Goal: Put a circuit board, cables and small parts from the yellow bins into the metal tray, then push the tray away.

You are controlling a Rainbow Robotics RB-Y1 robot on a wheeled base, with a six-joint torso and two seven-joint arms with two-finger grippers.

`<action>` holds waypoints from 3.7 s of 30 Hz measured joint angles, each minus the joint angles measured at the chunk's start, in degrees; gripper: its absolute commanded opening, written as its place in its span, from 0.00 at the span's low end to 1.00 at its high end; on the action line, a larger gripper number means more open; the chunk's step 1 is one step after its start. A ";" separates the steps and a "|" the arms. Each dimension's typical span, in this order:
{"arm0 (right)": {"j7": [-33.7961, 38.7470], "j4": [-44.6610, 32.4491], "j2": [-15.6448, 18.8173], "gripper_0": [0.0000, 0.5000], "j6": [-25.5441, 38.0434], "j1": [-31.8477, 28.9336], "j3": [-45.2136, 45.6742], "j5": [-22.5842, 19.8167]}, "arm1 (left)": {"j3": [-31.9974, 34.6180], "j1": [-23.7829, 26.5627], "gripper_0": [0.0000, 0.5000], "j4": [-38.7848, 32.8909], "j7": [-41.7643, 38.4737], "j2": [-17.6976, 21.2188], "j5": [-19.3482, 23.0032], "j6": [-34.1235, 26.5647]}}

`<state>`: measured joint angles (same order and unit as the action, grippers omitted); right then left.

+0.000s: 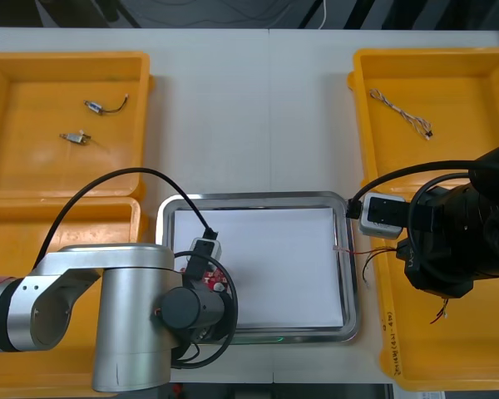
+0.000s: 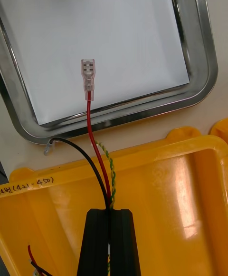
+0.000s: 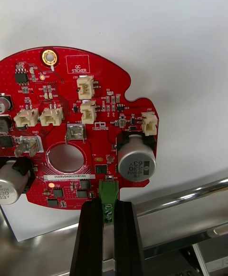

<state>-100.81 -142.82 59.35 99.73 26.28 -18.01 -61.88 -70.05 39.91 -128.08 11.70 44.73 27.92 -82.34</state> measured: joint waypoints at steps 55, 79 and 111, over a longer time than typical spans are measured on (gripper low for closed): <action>1.32 6.54 -8.24 0.00 -5.56 9.31 -15.49 4.28 | 45.78 0.02 1.00 10.82 24.58 1.00 30.15 -19.44; 1.90 18.59 -19.85 0.00 -5.52 9.66 -31.55 22.70 | 70.11 0.02 1.00 30.55 50.55 4.17 23.31 -27.16; 5.25 24.88 -25.00 0.00 -14.96 7.55 -35.89 32.14 | 70.77 0.02 1.00 42.40 33.80 3.94 11.86 -15.77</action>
<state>-95.56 -117.94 34.35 84.77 33.83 -53.90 -29.74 0.72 39.93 -85.68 45.50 48.67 39.79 -98.11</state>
